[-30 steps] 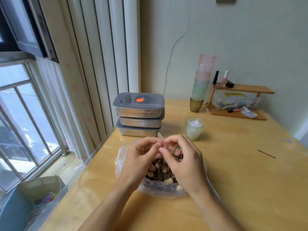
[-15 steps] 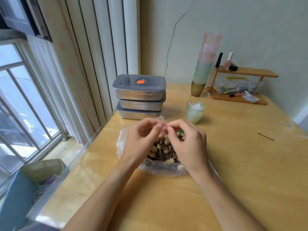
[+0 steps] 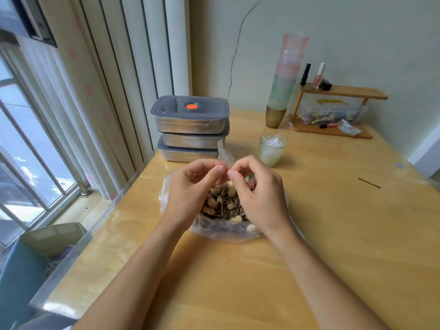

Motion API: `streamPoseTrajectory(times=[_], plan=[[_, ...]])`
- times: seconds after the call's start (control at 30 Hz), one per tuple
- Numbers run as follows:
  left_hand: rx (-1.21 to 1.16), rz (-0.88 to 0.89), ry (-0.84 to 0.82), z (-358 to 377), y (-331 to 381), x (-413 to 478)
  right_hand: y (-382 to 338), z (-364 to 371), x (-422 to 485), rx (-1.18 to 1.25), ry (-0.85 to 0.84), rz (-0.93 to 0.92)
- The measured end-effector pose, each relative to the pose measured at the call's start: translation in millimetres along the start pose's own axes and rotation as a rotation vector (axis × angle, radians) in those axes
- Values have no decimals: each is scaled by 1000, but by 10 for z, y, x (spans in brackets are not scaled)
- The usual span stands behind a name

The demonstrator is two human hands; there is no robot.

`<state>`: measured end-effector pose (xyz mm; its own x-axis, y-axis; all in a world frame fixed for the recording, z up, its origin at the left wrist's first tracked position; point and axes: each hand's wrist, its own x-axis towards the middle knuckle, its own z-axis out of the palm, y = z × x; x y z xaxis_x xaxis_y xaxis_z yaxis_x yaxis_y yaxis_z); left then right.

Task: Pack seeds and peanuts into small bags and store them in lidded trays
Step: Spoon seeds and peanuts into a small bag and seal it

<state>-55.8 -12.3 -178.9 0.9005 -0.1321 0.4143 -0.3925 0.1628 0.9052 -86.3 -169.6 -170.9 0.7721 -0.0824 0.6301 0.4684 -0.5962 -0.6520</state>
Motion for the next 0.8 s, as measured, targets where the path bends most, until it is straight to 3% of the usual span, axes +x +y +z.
streamPoseTrajectory(times=[0.13,0.53,0.8], plan=[[70,29,-19,34,28,-29,6,-1,-8,-9,-6,11],[425,172,7,60,-25,-38,30,-5,-5,-187,-7,-185],[418,205,-83,-14,28,-39,36,-173,87,82,-180,-66]])
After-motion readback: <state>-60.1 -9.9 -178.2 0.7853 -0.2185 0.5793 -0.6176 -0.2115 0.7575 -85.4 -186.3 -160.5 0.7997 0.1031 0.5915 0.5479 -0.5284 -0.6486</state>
